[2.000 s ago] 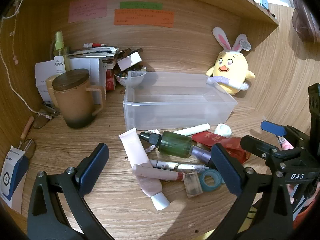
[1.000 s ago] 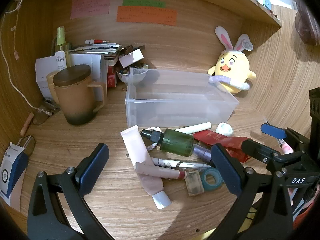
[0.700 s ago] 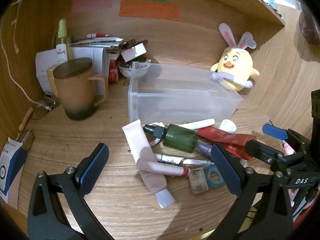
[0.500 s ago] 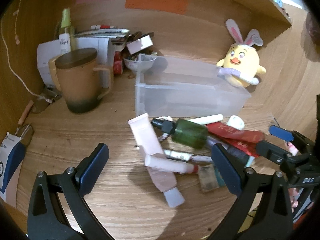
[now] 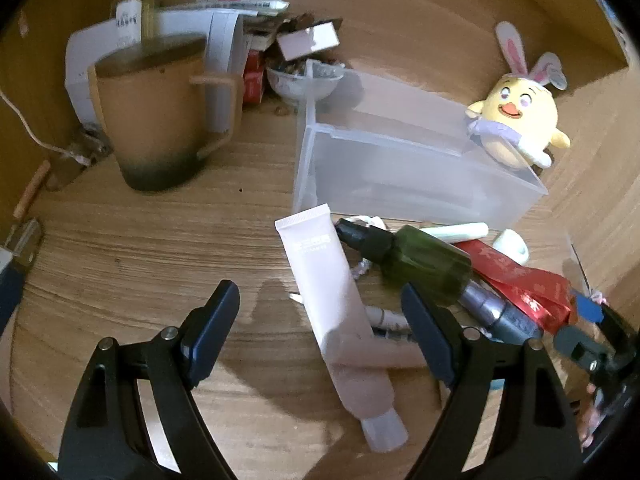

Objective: Organize objects
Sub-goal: 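Move both grippers toward the scattered items in front of the clear box, then grasp the pink-white tube with the left gripper while the right gripper grasps the red packet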

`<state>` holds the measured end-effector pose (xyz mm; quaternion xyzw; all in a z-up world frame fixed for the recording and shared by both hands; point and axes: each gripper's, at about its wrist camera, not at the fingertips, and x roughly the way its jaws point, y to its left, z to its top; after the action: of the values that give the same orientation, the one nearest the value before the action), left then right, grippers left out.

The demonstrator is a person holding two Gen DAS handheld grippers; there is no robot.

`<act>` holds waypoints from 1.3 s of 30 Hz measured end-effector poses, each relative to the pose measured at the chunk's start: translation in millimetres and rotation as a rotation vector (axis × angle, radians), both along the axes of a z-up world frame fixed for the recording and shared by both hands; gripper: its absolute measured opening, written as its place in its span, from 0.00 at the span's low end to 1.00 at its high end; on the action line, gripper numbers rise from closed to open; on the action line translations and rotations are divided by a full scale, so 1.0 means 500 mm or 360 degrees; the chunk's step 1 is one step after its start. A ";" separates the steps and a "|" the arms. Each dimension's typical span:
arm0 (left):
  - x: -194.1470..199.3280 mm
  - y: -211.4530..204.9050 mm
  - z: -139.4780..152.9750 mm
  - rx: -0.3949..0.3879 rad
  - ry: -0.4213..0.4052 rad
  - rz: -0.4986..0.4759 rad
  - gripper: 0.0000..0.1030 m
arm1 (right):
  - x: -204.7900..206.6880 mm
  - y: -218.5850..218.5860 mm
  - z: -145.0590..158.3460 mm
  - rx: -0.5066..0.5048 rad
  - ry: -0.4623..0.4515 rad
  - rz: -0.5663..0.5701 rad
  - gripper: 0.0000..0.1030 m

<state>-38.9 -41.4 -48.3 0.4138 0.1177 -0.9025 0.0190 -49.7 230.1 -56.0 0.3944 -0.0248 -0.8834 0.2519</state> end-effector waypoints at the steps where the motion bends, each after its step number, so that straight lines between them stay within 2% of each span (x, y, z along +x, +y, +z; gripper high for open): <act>1: -0.006 -0.004 -0.004 0.0020 -0.0018 0.0003 0.77 | 0.000 -0.002 -0.002 -0.0005 -0.0004 0.0004 1.00; 4: -0.019 -0.013 -0.019 0.0097 -0.0072 -0.0003 0.69 | -0.003 -0.007 -0.005 -0.0008 0.0012 0.0010 1.00; 5: -0.020 -0.016 -0.022 0.0113 -0.0074 0.0000 0.69 | -0.004 -0.009 -0.006 -0.0003 0.0018 0.0006 1.00; 8: -0.017 -0.017 -0.021 0.0112 -0.0063 0.0017 0.65 | -0.010 -0.016 -0.009 0.0003 0.0035 -0.0003 1.00; 11: -0.016 -0.013 -0.023 0.0102 -0.0056 0.0018 0.50 | -0.015 -0.020 -0.012 -0.0003 0.0060 -0.0032 0.99; 13: -0.018 -0.011 -0.024 0.0106 -0.0053 0.0004 0.44 | -0.019 -0.019 -0.012 -0.0016 0.0066 -0.0047 0.94; 15: -0.023 -0.008 -0.026 0.0117 -0.0052 -0.0009 0.39 | -0.024 -0.017 -0.014 -0.0026 0.0058 -0.0050 0.84; 16: -0.023 -0.007 -0.026 0.0110 -0.0051 -0.0007 0.39 | -0.026 -0.015 -0.016 -0.0028 0.0053 -0.0051 0.81; 18: -0.022 -0.006 -0.026 0.0105 -0.0042 -0.0007 0.38 | -0.027 -0.012 -0.017 -0.0032 0.0050 -0.0053 0.69; 21: -0.022 -0.011 -0.025 0.0115 -0.0036 0.0005 0.32 | -0.032 -0.008 -0.018 -0.0055 0.0031 -0.0034 0.57; 25: -0.022 -0.021 -0.016 0.0148 -0.0009 0.0020 0.24 | -0.027 -0.003 -0.010 -0.0076 0.0065 -0.0041 0.56; 30: -0.021 -0.027 0.000 0.0125 0.0045 0.0046 0.21 | -0.015 -0.007 0.016 -0.0073 0.0150 -0.0019 0.52; 39: -0.015 -0.041 0.037 0.0075 0.0146 0.0074 0.15 | -0.019 -0.021 0.057 -0.0047 0.0272 -0.0011 0.52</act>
<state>-46.4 -61.9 -29.6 0.3694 0.1493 -0.9169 0.0246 -59.2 219.6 -27.4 0.3136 -0.0175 -0.9143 0.2557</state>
